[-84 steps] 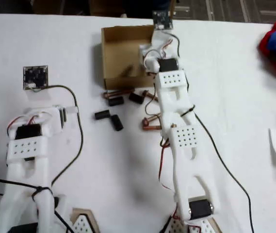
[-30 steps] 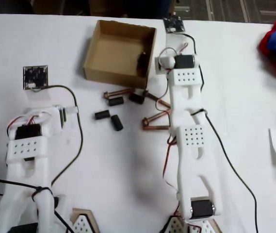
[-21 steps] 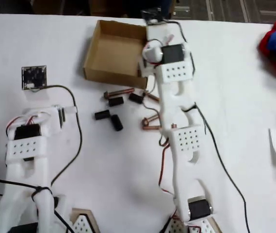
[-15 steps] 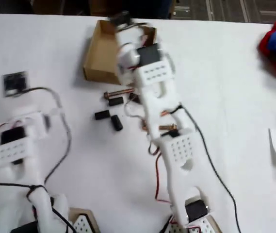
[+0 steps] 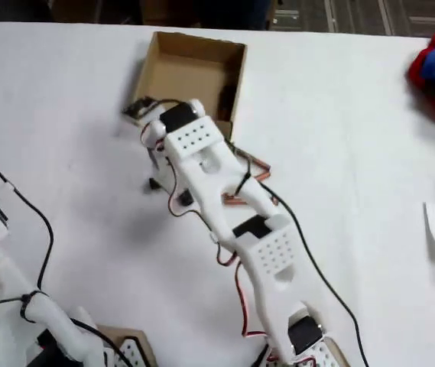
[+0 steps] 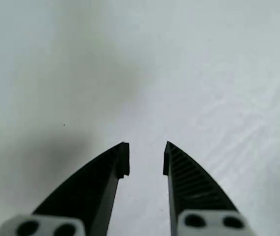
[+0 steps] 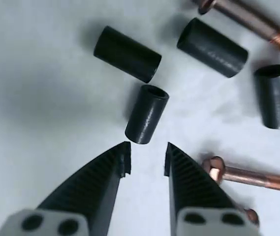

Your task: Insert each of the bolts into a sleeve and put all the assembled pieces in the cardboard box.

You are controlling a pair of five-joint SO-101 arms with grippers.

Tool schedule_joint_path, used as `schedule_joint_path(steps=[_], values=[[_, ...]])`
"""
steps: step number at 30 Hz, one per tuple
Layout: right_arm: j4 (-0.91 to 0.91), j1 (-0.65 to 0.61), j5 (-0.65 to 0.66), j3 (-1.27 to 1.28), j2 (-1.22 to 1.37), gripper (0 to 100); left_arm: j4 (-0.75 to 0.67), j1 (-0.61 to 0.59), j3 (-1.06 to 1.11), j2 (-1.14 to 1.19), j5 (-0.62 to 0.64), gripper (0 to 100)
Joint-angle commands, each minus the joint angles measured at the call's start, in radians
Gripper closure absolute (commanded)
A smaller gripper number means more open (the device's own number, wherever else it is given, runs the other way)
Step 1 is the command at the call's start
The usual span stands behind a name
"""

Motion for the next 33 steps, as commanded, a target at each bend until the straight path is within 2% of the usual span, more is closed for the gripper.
schedule_joint_path(steps=[1, 8, 14, 18, 24, 29, 33], values=[[-0.050, -0.010, 0.003, -0.011, 0.038, 88.7, 0.005, -0.009, -0.041, -0.006, -0.009, 86], [-0.185, -0.013, 0.002, -0.011, 0.140, 88.7, 0.005, -0.011, -0.041, -0.008, -0.009, 86], [-0.188, -0.010, 0.003, -0.011, 0.168, 89.2, 0.006, -0.008, -0.041, -0.008, -0.009, 86], [-0.180, 0.015, 0.003, -0.011, 0.160, 98.7, 0.006, 0.038, -0.036, -0.002, -0.009, 86], [-0.059, 0.120, 0.003, -0.092, -0.005, 97.5, 0.008, 0.227, 0.024, 0.000, -0.011, 86], [0.042, 0.255, 0.011, -0.095, -0.294, 97.5, 0.057, 0.476, 0.064, 0.002, -0.060, 86], [0.045, 0.410, 0.011, 0.037, -0.536, 97.5, 0.069, 0.671, 0.031, 0.003, -0.058, 86]])
